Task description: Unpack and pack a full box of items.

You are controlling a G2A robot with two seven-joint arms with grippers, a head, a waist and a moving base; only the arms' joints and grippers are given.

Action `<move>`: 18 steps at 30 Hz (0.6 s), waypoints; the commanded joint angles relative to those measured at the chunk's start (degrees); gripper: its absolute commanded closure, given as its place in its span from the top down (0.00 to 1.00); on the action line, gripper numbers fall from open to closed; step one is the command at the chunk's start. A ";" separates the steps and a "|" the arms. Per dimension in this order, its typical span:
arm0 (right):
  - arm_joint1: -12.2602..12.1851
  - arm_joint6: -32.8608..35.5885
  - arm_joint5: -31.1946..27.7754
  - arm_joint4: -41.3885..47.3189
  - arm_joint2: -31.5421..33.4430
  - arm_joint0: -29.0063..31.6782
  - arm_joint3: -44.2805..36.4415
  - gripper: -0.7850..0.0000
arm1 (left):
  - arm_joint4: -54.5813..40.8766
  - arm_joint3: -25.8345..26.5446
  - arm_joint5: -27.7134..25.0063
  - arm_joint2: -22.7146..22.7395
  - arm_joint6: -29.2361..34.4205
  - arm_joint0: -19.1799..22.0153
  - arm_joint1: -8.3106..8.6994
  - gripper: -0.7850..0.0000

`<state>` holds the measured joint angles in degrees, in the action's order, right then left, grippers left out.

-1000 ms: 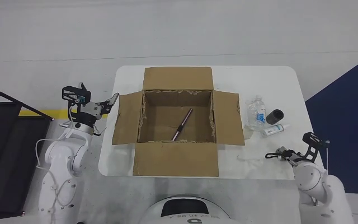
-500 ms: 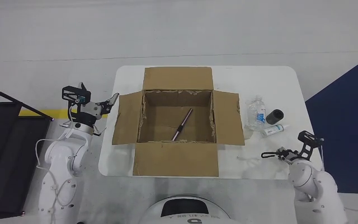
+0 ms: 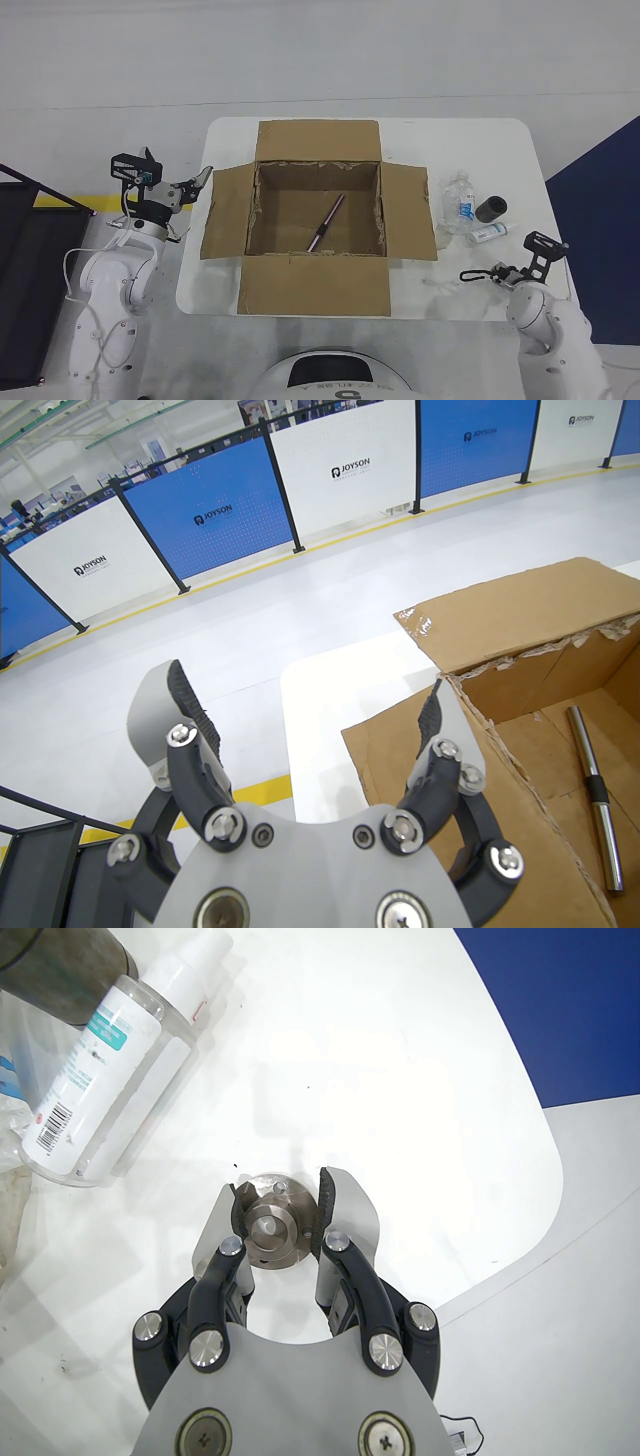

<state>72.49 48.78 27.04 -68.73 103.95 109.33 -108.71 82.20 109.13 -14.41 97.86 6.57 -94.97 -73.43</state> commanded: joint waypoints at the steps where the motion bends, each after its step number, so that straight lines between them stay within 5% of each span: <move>1: 0.06 0.12 0.21 -0.38 -0.24 -0.13 0.10 0.00 | 0.00 0.00 0.00 0.00 0.00 0.00 0.00 1.00; 18: 0.82 -2.73 0.01 3.95 1.61 3.47 -4.18 0.00 | 0.00 0.00 0.00 0.00 0.00 0.00 0.00 1.00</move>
<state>73.29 45.95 26.87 -64.18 105.95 112.86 -113.00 82.20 109.13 -14.41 97.86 6.57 -94.97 -73.43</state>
